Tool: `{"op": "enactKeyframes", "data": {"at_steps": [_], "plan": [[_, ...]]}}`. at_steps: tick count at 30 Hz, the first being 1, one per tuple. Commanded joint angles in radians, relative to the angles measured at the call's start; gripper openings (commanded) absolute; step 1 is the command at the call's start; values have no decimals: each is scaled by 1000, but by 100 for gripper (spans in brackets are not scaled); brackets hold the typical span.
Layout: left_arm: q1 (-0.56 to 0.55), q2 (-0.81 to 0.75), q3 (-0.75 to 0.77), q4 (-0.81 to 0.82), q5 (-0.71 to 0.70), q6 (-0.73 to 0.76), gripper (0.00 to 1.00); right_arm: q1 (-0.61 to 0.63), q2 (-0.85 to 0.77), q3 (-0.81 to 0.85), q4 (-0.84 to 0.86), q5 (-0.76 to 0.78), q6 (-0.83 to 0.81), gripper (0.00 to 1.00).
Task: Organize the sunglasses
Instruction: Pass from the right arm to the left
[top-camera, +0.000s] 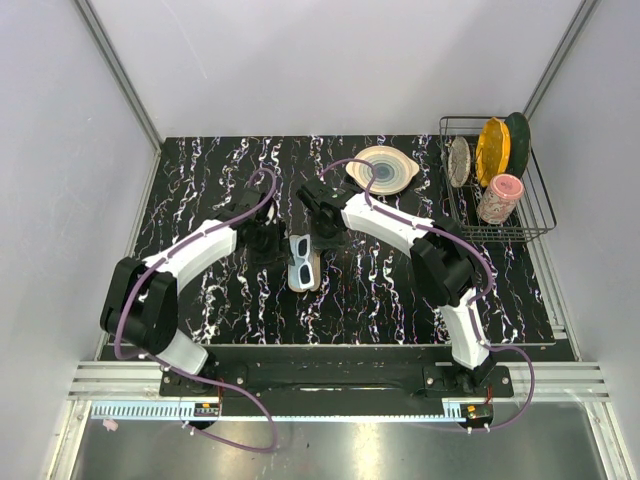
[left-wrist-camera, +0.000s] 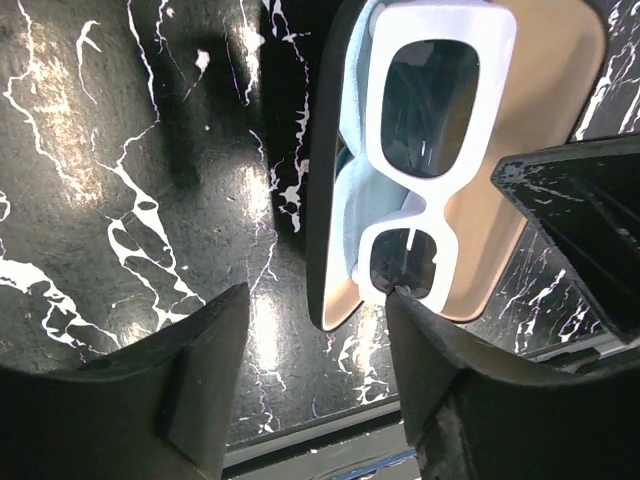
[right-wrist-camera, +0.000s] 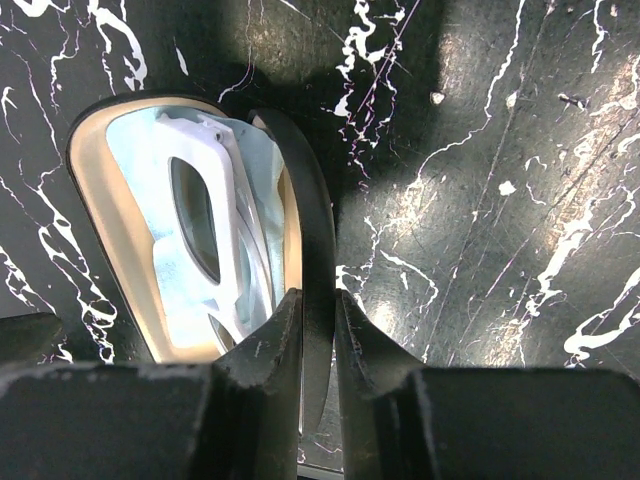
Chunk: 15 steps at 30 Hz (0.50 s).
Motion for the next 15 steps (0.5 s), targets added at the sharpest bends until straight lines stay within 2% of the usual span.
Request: {"op": "enactKeyframes", "data": {"at_steps": [1, 10, 15], "plan": [[12, 4, -36, 96, 72, -30, 57, 0, -75, 3, 26, -7, 3, 21], [43, 51, -71, 185, 117, -50, 35, 0, -72, -2, 34, -14, -11, 23], [46, 80, -86, 199, 121, -43, 29, 0, -69, -3, 38, -19, -15, 23]]}}
